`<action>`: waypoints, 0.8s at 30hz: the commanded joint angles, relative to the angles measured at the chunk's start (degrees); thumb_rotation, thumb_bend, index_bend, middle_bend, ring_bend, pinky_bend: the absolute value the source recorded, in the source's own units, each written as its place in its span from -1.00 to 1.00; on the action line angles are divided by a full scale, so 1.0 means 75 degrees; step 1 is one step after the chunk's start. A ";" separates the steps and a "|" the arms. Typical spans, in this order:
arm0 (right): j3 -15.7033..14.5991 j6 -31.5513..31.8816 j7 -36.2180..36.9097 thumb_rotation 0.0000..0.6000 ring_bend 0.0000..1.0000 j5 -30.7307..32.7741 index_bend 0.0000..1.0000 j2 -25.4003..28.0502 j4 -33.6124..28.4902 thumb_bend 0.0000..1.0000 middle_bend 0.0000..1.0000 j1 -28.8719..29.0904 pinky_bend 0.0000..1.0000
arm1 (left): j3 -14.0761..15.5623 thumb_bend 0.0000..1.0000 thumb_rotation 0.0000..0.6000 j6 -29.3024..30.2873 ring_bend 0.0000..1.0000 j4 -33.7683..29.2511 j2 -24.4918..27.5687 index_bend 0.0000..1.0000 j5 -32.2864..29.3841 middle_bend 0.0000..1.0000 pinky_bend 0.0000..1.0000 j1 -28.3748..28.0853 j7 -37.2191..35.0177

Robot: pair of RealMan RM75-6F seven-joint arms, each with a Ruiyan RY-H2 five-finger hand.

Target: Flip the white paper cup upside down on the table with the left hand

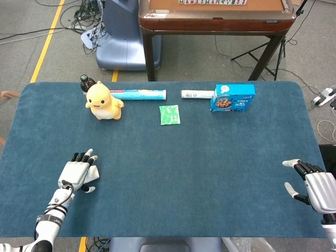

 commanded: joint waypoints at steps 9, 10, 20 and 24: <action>-0.0005 0.0012 0.0006 1.00 -0.27 -0.0016 -0.36 0.0006 -0.0002 -0.39 -0.34 -0.0005 -0.08 | -0.0019 -0.82 1.00 0.0389 -1.00 0.0214 -0.0452 -0.53 -0.0387 -1.00 -1.00 -0.0214 0.0453; -0.0004 0.0012 0.0011 1.00 -0.27 -0.0014 -0.36 0.0008 -0.0001 -0.40 -0.34 -0.0004 -0.08 | -0.0009 -0.82 1.00 0.0437 -1.00 0.0230 -0.0490 -0.53 -0.0477 -1.00 -1.00 -0.0248 0.0562; -0.0007 -0.0002 0.0017 1.00 -0.27 -0.0014 -0.36 0.0007 0.0007 -0.40 -0.34 0.0000 -0.08 | 0.0009 -0.82 1.00 0.1040 -1.00 0.0274 -0.0908 -0.50 -0.1013 -1.00 -1.00 -0.0560 0.1579; -0.0008 0.0008 0.0022 1.00 -0.27 -0.0022 -0.36 0.0011 0.0001 -0.40 -0.34 -0.0002 -0.08 | -0.0005 -0.82 1.00 0.1190 -1.00 0.0277 -0.1037 -0.49 -0.1166 -1.00 -1.00 -0.0654 0.1820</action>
